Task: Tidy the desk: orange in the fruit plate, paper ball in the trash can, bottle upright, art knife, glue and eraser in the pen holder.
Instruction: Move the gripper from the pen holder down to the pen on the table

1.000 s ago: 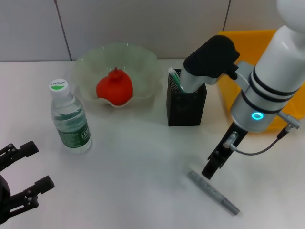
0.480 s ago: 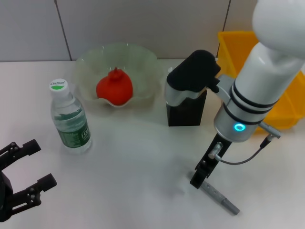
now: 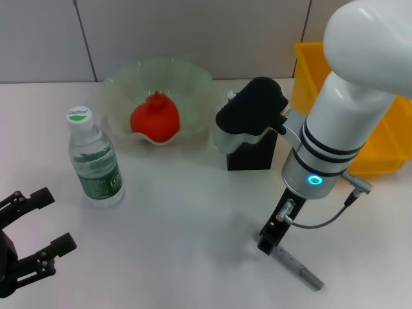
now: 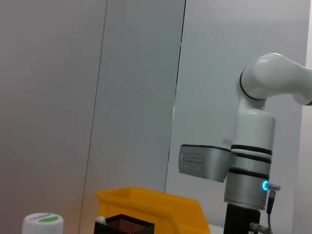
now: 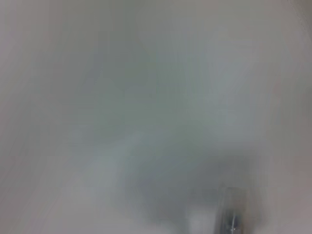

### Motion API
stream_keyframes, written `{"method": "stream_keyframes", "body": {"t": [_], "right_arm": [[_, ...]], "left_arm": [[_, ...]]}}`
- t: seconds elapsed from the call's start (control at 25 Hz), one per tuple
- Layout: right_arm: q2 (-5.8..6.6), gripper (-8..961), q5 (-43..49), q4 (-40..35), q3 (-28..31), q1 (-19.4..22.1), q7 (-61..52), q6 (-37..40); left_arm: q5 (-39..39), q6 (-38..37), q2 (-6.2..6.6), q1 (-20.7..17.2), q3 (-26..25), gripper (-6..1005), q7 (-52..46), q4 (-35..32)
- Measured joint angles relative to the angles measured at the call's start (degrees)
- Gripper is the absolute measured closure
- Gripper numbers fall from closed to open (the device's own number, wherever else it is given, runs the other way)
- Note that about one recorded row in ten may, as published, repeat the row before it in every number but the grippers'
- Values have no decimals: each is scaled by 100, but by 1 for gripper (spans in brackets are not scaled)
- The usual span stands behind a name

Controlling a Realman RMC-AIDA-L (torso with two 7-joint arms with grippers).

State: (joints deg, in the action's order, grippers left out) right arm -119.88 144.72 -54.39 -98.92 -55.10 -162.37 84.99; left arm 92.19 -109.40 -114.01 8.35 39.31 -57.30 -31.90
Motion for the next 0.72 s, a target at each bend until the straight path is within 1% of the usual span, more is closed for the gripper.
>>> {"method": "stream_keyframes", "body": {"t": [0.28,0.72], "right_arm": [[0,599,-2,52,-21,25,-107,-54],[0,591,-159,294,-51,17,-213,-214]], "left_arm": [[0,23,-10,-5,-3,150,10,9],[2,56,-19,1,15,150,75,8]]}}
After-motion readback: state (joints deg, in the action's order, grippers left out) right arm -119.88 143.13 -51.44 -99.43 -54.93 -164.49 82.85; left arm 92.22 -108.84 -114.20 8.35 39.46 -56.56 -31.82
